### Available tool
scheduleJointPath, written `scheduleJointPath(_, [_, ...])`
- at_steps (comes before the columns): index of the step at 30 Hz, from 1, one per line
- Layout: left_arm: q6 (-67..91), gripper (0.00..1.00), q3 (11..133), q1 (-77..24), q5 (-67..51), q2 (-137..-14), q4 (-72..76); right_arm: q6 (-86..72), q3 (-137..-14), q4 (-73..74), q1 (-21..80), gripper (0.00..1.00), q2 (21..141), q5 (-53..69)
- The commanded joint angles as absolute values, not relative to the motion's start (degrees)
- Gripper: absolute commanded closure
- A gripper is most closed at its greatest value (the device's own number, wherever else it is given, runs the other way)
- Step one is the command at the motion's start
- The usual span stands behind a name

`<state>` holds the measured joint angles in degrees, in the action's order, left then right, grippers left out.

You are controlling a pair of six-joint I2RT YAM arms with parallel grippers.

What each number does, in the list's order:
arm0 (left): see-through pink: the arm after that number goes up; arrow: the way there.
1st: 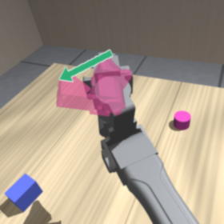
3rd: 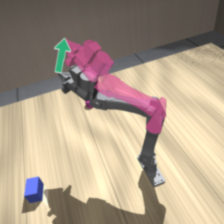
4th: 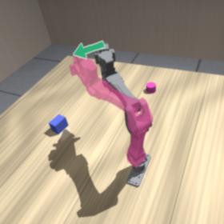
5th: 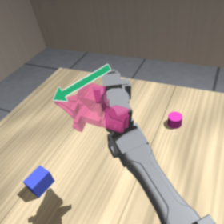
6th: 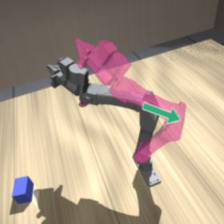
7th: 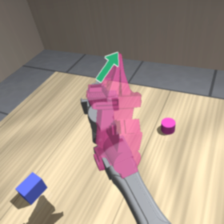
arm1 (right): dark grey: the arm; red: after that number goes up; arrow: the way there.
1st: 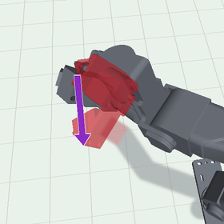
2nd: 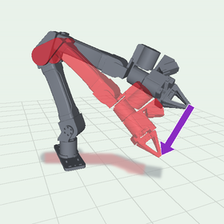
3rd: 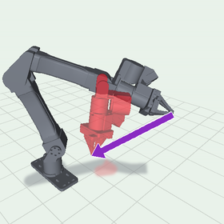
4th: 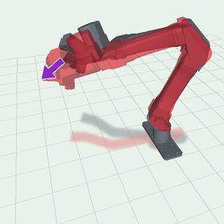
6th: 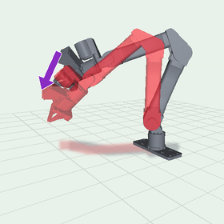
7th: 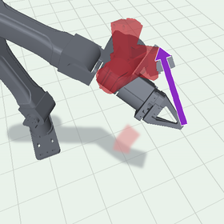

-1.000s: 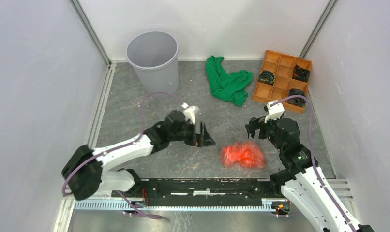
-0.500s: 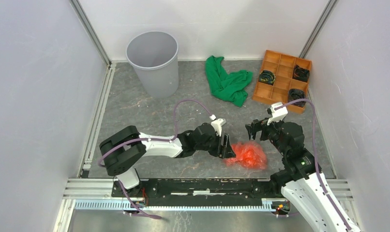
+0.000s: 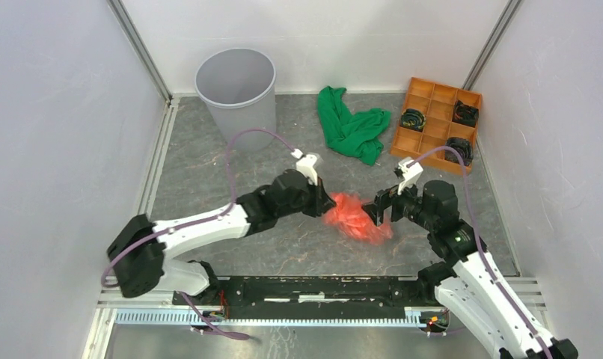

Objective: Put the trash bags into the trash bin

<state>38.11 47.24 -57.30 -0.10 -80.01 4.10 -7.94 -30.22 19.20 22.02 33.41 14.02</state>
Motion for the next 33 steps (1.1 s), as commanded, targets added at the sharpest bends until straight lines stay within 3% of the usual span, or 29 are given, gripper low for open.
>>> scheduleJointPath(1, [32.88,0.87,48.67,-53.41,3.99,-69.73,-4.09,-11.51,-28.03,11.67,21.95,0.02,37.69,32.56])
scheduleJointPath(5, [33.34,0.91,47.79,-50.38,0.52,-63.08,-6.44,-15.60,-25.43,5.89,23.86,0.02,40.98,36.51])
scheduleJointPath(15, [35.23,0.94,49.17,-49.50,-5.19,-56.93,-9.42,-23.32,-18.72,-16.00,28.02,0.02,45.49,30.99])
scheduleJointPath(22, [35.09,0.98,49.45,-49.48,-10.07,-57.16,-7.55,-15.79,-23.82,-15.47,32.12,0.03,48.44,23.61])
scheduleJointPath(27, [35.16,0.98,50.53,-49.48,-8.50,-57.15,-10.07,-17.13,-26.21,-20.85,33.57,0.20,54.34,31.93])
scheduleJointPath(33, [35.24,0.98,50.68,-49.48,-9.99,-57.54,-10.62,-18.35,-25.23,-27.52,34.65,0.28,55.26,30.83])
